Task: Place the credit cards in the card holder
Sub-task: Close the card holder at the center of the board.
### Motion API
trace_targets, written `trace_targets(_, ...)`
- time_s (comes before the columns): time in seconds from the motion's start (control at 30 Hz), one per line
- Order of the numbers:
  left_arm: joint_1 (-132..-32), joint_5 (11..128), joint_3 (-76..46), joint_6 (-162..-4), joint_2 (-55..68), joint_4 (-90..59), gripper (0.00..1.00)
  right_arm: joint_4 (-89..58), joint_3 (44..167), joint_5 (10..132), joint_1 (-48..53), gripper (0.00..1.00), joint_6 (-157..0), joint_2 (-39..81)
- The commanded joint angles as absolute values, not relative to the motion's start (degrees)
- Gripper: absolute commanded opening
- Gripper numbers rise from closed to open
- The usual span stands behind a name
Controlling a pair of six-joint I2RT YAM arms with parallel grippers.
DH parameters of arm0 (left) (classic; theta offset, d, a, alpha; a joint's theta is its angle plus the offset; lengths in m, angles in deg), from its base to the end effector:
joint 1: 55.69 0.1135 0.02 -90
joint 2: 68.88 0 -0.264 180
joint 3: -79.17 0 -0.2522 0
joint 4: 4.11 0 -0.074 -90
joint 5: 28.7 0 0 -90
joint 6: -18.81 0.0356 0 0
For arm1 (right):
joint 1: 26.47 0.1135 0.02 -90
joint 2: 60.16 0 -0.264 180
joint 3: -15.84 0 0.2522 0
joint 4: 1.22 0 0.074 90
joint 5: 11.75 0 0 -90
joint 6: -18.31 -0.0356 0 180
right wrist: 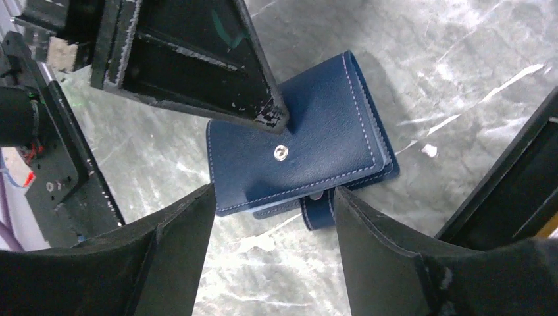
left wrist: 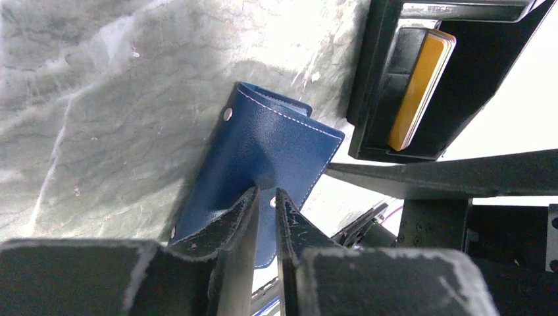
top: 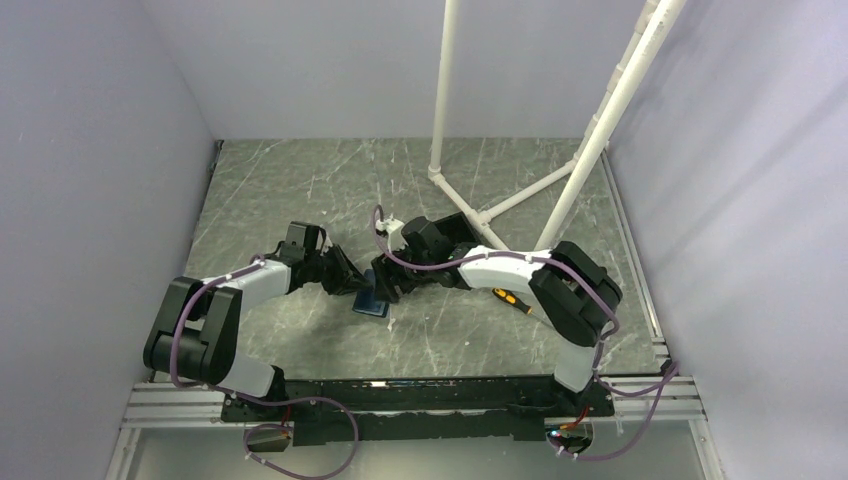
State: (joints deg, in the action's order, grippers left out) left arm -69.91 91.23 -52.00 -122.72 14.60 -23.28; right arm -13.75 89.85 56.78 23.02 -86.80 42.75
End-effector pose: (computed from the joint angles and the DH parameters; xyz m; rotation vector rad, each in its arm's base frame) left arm 0.2471 -0.0809 0.1478 -0.6368 2.6194 -1.0790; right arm 0.2370 0.2974 0.1781 -0.9195 2.2668 0.9782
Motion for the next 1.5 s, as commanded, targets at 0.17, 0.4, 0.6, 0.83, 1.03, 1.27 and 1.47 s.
trace_targets(0.17, -70.1, 92.7, -50.1, -119.0, 14.6, -26.9, 0.22, -10.3, 92.0, 56.2, 22.6, 0.70, -82.5, 47.1)
trace_targets(0.4, -70.1, 92.1, -49.5, -118.2, 14.1, -28.2, 0.22, -13.0, 92.0, 54.9, 23.2, 0.67, -81.9, 48.1)
trace_targets(0.6, -70.1, 92.2, -49.6, -118.5, 14.0, -28.2, 0.22, -13.0, 90.7, 47.1, 23.2, 0.51, -82.6, 46.4)
trace_targets(0.83, -70.1, 91.8, -49.1, -118.0, 13.1, -29.5, 0.22, -18.2, 89.0, 43.2, 23.0, 0.37, -80.4, 43.8)
trace_targets(1.03, -70.1, 92.9, -47.4, -117.0, 11.4, -31.9, 0.24, -24.7, 87.6, 43.2, 23.0, 0.29, -77.4, 41.1)
trace_targets(1.27, -70.8, 93.1, -46.4, -113.3, 13.6, -34.5, 0.30, -30.4, 90.2, 66.8, 23.2, 0.39, -91.5, 34.9)
trace_targets(1.47, -75.1, 91.6, -50.4, -115.8, 14.9, -31.0, 0.21, -38.2, 93.3, 73.5, 23.7, 0.60, -106.0, 34.6)
